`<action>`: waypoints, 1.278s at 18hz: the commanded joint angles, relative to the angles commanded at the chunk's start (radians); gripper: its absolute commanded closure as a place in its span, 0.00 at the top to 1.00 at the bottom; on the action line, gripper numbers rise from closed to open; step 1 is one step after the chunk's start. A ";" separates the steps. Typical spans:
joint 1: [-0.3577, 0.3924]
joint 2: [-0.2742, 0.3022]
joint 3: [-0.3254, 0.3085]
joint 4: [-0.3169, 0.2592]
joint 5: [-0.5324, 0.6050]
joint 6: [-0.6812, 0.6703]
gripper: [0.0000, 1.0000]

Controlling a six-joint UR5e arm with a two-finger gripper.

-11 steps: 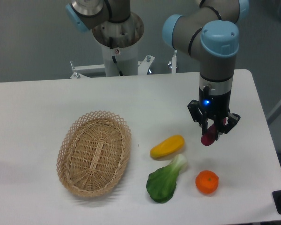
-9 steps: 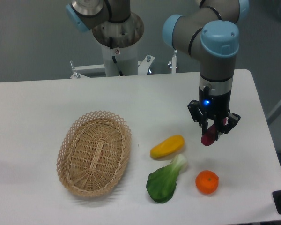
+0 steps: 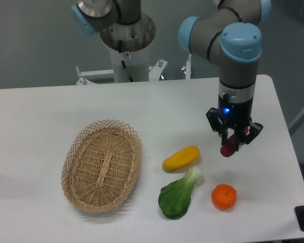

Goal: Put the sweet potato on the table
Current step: 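Lower the gripper holding the purple sweet potato toward the table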

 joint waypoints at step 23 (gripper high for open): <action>0.137 -0.129 -0.264 0.192 0.003 0.310 0.32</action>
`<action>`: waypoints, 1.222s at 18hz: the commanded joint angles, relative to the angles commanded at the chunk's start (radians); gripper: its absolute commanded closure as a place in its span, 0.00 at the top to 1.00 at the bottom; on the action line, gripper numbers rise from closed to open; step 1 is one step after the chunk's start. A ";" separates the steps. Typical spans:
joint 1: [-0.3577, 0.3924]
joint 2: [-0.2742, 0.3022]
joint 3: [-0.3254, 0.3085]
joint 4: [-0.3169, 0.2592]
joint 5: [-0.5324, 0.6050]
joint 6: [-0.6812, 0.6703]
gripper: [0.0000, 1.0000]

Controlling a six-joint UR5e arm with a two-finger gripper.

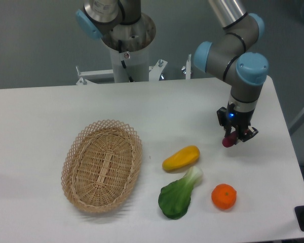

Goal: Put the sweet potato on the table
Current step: 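Lower the gripper holding the purple sweet potato toward the table, then open the gripper to release the sweet potato onto the table, then raise the open gripper up and away from the sweet potato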

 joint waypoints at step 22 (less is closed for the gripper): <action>-0.029 0.077 0.328 -0.202 -0.003 -0.095 1.00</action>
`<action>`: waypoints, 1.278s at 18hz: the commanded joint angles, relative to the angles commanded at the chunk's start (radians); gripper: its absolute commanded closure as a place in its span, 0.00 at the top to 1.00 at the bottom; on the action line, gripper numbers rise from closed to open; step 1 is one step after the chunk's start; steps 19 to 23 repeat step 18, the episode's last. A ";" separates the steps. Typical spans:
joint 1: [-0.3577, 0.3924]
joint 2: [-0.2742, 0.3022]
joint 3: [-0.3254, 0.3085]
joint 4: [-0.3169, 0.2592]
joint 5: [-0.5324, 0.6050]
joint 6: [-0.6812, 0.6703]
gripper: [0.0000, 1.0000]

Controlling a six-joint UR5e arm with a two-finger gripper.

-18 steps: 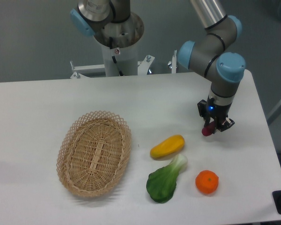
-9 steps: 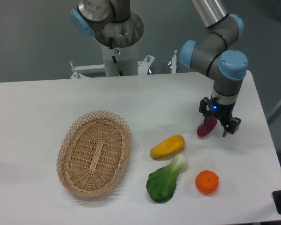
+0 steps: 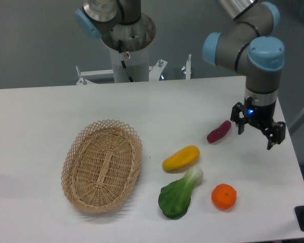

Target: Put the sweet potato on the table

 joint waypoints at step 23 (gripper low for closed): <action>0.083 0.005 0.137 -0.232 -0.009 0.179 1.00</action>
